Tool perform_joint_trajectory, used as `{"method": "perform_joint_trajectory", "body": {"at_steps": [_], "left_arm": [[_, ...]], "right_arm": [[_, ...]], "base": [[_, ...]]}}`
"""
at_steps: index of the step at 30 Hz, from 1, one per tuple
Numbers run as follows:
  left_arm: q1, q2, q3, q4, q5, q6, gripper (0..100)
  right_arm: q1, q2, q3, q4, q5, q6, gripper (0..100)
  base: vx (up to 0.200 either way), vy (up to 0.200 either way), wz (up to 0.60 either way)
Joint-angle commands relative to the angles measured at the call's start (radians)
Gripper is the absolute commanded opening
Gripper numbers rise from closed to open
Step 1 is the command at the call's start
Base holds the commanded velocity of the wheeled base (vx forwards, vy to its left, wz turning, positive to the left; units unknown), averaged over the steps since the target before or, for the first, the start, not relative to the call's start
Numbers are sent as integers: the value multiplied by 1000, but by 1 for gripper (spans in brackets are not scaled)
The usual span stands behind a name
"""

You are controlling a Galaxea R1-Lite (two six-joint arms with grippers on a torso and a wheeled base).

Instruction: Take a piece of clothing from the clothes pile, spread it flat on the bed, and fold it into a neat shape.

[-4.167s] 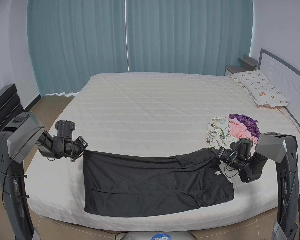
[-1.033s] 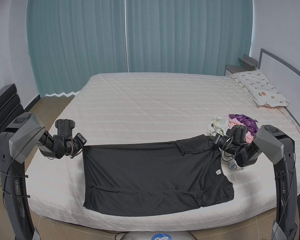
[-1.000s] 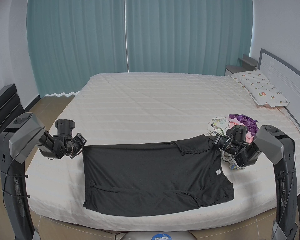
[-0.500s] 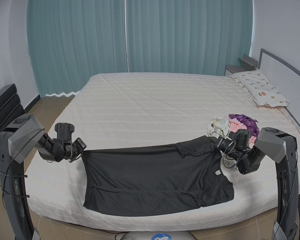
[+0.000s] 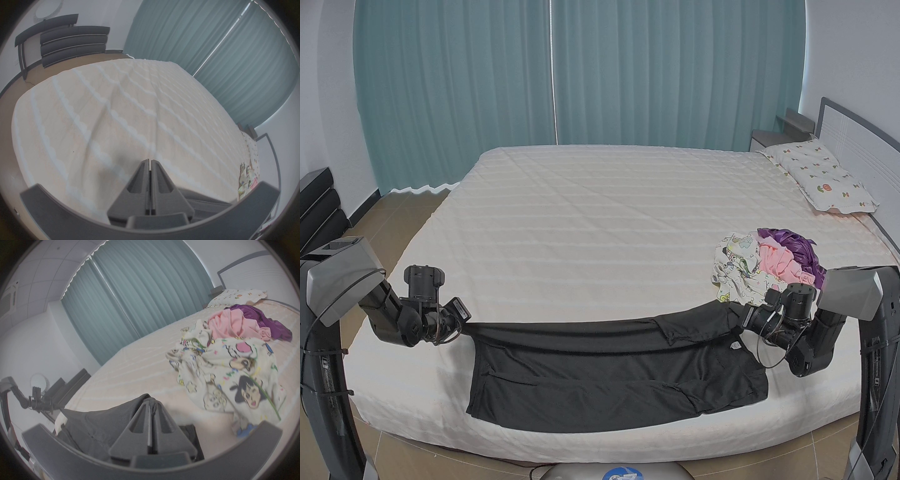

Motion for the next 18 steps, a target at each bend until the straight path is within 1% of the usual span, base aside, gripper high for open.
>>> {"method": "perform_joint_trajectory", "body": {"at_steps": [1,4,7,15,16,17,18], "left_arm": [[-13,4,107,-53,1,42,0],[-16,19,159,-64,1,88,0],[-19,34,174,-64,2,119,0],[-36,59,183,-63,11,123,0],[-38,59,183,-63,11,123,0],[-39,59,185,-63,11,123,100],[-41,59,187,-63,11,122,100]], "right_arm": [[-11,-12,124,-14,43,-58,0],[-12,-1,185,-25,49,-95,0],[-12,5,215,-25,49,-113,0],[-12,0,250,-10,51,-114,0],[-12,2,250,-8,51,-114,100],[-12,4,253,-8,51,-114,100],[-12,4,256,-8,51,-114,100]], "base": [[0,0,0],[0,0,0],[0,0,0],[0,0,0],[0,0,0],[0,0,0],[0,0,0]]}}
